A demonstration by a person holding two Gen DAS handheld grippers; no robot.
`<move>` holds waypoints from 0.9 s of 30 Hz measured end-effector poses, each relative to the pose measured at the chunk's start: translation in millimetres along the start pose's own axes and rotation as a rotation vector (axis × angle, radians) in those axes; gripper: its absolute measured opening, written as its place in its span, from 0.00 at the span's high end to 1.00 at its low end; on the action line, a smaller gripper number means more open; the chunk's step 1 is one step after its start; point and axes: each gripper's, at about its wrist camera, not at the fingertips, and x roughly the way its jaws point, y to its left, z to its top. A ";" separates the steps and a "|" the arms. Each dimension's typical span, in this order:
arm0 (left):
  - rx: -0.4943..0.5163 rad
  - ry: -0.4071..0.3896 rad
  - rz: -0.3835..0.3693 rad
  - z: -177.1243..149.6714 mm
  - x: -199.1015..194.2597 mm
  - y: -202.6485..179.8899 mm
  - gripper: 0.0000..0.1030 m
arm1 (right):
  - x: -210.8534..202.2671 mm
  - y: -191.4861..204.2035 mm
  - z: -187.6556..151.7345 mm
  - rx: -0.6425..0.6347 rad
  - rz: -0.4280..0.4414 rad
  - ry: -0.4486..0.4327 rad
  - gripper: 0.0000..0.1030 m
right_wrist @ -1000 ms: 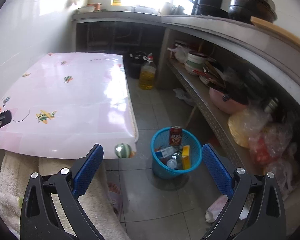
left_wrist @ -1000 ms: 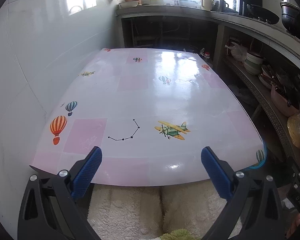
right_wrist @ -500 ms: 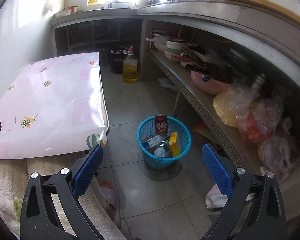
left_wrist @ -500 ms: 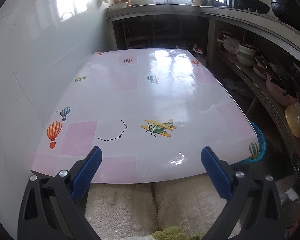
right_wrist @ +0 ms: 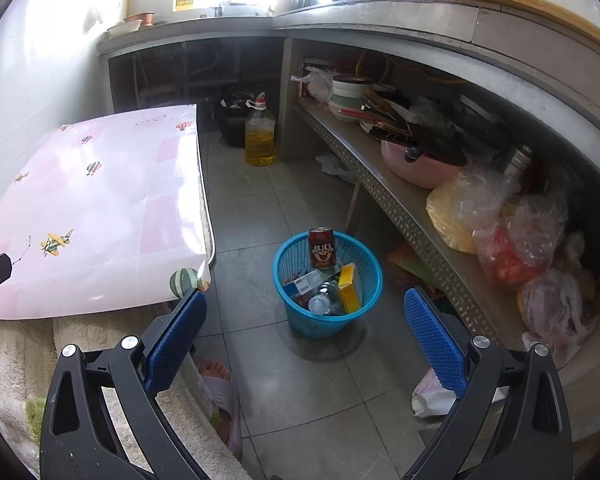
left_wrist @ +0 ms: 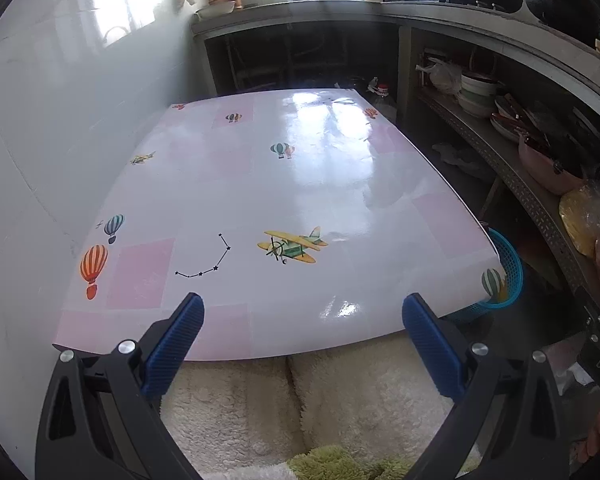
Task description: Collect trash
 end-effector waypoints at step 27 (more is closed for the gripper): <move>-0.017 0.017 -0.006 0.0 1.9 5.3 0.06 | -1.3 -1.2 1.2 -0.009 0.001 -0.004 0.08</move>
